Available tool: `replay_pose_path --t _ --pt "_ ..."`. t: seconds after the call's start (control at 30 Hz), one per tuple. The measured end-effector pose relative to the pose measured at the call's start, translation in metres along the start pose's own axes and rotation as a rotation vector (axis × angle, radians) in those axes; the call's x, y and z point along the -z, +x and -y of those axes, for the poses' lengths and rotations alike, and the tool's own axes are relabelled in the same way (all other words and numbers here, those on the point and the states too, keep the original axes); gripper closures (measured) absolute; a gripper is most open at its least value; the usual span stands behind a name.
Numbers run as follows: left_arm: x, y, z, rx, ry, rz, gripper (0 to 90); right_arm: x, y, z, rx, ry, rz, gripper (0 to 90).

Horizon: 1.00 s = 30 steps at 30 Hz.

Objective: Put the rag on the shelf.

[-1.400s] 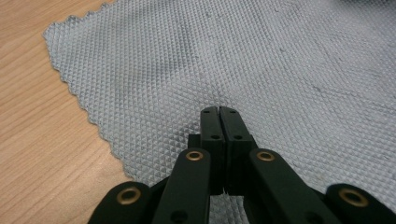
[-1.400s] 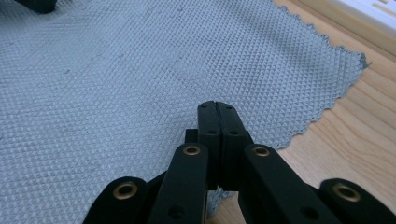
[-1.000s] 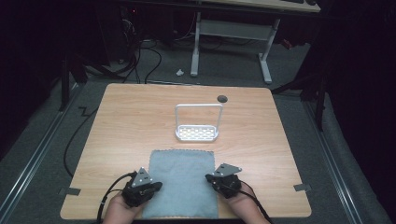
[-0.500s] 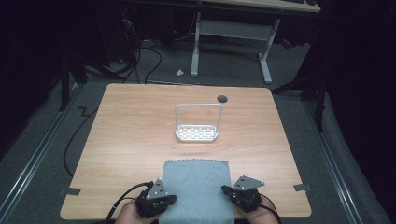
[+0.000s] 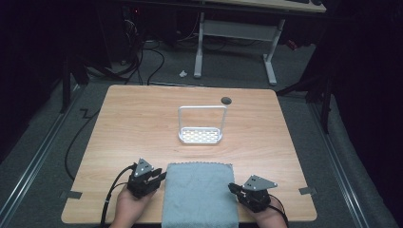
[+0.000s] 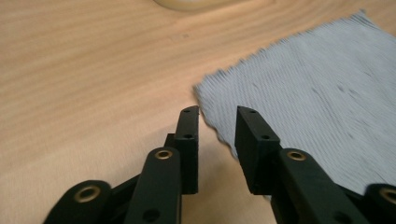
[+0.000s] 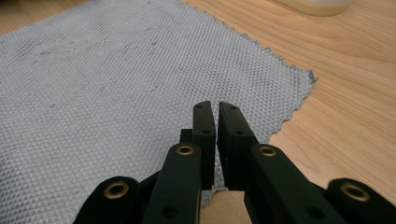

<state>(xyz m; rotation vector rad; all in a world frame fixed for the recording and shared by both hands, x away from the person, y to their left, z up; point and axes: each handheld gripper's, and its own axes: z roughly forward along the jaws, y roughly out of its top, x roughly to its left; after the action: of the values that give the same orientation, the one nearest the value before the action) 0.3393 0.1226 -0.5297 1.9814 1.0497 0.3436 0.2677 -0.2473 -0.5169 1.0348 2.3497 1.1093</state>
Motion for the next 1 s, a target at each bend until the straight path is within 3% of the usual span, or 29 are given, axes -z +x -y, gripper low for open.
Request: replay_pose_path --t 0.1,0.13,0.2,0.4,0.5,0.6,0.67,0.73,0.77,0.87,0.97,1.0 --pt "-0.012 0.0 -0.007 0.001 0.0 -0.023 67.1 0.001 -0.002 0.001 -0.008 -0.001 0.002 85.3" --pt "-0.017 -0.001 -0.009 -0.01 0.019 -0.049 67.1 0.001 -0.003 0.002 -0.012 -0.003 0.005 84.6" --pt "-0.019 -0.001 -0.01 -0.002 0.022 -0.034 67.7 0.001 -0.003 0.002 -0.016 -0.004 0.008 84.4" --pt "-0.023 -0.005 -0.011 -0.041 0.038 -0.036 74.1 -0.001 -0.005 0.002 -0.031 -0.012 0.026 81.8" --pt "-0.025 -0.004 -0.013 -0.018 0.038 -0.02 79.7 -0.004 -0.008 0.0 -0.046 -0.027 0.07 74.1" --pt "-0.026 -0.004 -0.013 -0.024 0.04 -0.015 82.8 -0.01 -0.017 -0.01 -0.106 -0.042 0.119 69.6" --pt "-0.026 -0.004 -0.013 -0.021 0.04 -0.009 86.0 -0.023 -0.028 -0.023 -0.142 -0.021 0.148 67.3" --pt "-0.026 -0.004 -0.013 -0.025 0.041 -0.007 87.0 -0.027 -0.031 -0.025 -0.143 -0.011 0.15 66.9" --pt "-0.026 -0.004 -0.013 -0.029 0.044 -0.009 88.3 -0.041 -0.038 -0.03 -0.168 0.017 0.159 67.1" --pt "-0.026 -0.004 -0.013 -0.028 0.044 -0.006 88.5 -0.049 -0.041 -0.031 -0.195 0.037 0.169 67.2" --pt "-0.025 -0.005 -0.013 -0.037 0.045 -0.009 88.6 -0.055 -0.04 -0.029 -0.174 0.053 0.183 68.6" --pt "-0.025 -0.005 -0.013 -0.04 0.044 -0.008 88.9 -0.055 -0.04 -0.028 -0.17 0.044 0.179 76.8"
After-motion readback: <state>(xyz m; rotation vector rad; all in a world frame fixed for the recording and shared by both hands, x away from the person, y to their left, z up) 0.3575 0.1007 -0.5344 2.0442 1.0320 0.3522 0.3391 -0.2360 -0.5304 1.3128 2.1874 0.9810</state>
